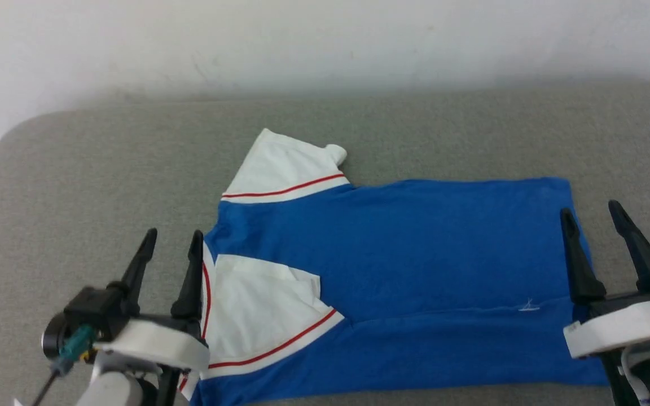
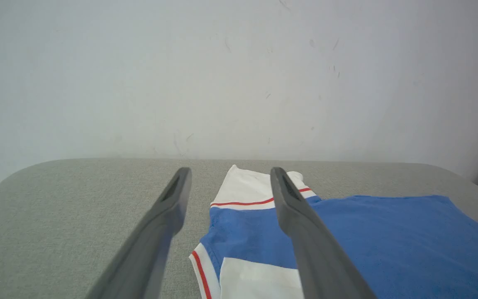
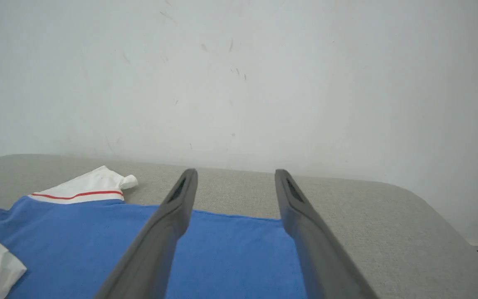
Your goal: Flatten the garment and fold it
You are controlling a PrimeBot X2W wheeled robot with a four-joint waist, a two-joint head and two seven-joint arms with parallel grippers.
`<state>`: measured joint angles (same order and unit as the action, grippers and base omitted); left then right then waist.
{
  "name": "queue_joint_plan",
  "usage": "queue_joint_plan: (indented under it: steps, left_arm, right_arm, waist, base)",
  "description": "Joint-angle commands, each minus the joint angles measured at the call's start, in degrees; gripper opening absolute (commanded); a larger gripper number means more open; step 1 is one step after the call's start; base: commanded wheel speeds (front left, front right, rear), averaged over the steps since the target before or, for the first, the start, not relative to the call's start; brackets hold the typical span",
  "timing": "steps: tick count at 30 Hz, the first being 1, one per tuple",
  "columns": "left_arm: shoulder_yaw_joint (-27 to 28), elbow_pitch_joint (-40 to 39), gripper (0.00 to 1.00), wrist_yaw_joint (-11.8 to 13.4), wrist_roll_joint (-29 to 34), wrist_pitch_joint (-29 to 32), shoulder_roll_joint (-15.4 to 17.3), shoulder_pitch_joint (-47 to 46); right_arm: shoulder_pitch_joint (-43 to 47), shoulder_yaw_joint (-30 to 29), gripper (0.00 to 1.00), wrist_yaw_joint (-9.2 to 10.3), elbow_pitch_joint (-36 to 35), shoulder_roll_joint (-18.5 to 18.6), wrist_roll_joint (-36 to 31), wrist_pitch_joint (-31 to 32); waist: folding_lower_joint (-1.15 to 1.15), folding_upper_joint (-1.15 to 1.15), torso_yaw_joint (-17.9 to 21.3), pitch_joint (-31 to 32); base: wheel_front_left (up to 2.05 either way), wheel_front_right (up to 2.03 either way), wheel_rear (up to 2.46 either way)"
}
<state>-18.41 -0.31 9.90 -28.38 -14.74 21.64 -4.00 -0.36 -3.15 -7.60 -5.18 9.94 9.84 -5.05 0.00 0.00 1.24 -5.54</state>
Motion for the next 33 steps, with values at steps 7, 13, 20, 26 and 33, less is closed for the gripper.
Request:
queue_joint_plan:
  steps: [7,13,20,26,33]
  left_arm:
    - [-0.3,3.6,1.00,-4.5,0.3,10.8,6.1,-12.0]
    - [-0.6,5.7,1.00,-10.1,-0.9,25.0,13.2,-25.2]
    - [-4.0,13.6,1.00,-16.0,-4.7,43.5,17.2,-41.6]
    - [-5.3,20.8,1.00,-16.8,-9.8,59.2,18.5,-51.5]
    - [-4.5,26.7,1.00,-15.6,-12.5,68.3,19.2,-57.7]
  right_arm:
    - [-5.3,1.0,1.00,0.11,0.6,-3.8,-1.8,-3.6]
    - [-8.2,2.5,1.00,0.11,0.3,-5.5,-1.4,-4.9]
    - [-10.8,4.0,1.00,0.11,0.5,-6.5,0.0,-6.2]
    - [-11.8,4.5,1.00,0.11,1.4,-6.9,1.3,-7.3]
    - [-11.9,5.0,1.00,0.11,2.8,-7.0,3.5,-8.3]
  waist:
    - [0.00,0.00,7.5,-9.4]
    - [0.00,0.00,13.0,-15.7]
    - [0.00,0.00,17.8,-20.9]
    - [0.00,0.00,20.3,-24.2]
    - [0.00,0.00,22.0,-27.0]
  base:
    - [0.00,0.00,0.00]
    - [0.00,0.00,0.00]
    - [0.00,0.00,0.00]
    - [0.00,0.00,0.00]
    - [0.00,0.00,0.00]
